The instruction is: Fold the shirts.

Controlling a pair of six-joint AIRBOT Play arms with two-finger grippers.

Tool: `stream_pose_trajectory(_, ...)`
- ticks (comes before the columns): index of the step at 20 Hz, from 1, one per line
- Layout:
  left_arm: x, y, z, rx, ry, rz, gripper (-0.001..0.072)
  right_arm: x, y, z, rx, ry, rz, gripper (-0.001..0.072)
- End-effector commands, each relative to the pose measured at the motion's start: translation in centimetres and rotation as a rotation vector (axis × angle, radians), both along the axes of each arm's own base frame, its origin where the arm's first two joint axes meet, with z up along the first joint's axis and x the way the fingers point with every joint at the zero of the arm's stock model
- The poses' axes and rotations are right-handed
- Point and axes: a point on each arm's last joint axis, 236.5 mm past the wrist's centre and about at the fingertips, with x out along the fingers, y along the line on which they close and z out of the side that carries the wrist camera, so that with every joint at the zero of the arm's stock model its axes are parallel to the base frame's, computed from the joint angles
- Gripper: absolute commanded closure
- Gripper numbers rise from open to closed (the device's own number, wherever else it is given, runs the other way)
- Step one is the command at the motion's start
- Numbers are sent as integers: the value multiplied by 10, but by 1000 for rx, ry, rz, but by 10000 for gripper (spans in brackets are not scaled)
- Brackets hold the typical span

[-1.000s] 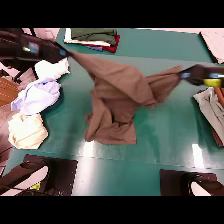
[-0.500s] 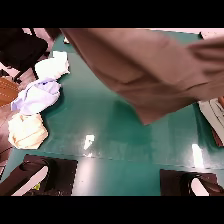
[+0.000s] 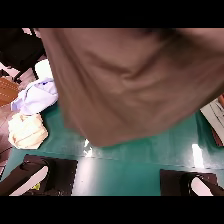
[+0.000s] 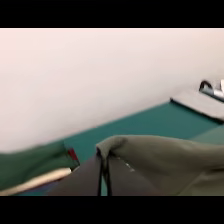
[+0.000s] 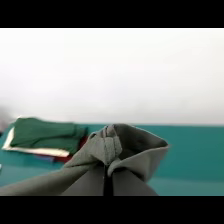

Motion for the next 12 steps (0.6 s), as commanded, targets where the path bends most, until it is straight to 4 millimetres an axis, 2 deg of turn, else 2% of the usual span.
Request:
stream_pose_trajectory(1,83,-13,-104,-64,241,-48,681,73,14,-105,153,256,101,686)
stream_pose_trajectory(4,139,-47,-216,-2,419,-122,681,122,41,-226,101,528,142,686)
stream_pose_trajectory(5,152,-59,-247,31,456,-143,681,136,52,-266,71,599,151,686)
stream_pose_trajectory(7,175,-80,-302,94,518,-182,681,154,73,-333,34,708,169,685)
stream_pose_trajectory(8,186,-85,-324,94,551,-178,681,160,81,-357,38,752,181,685)
stream_pose_trajectory(10,203,-86,-357,90,590,-154,681,167,88,-396,42,823,188,685)
stream_pose_trajectory(12,214,-84,-374,89,606,-134,681,173,85,-422,50,867,177,685)
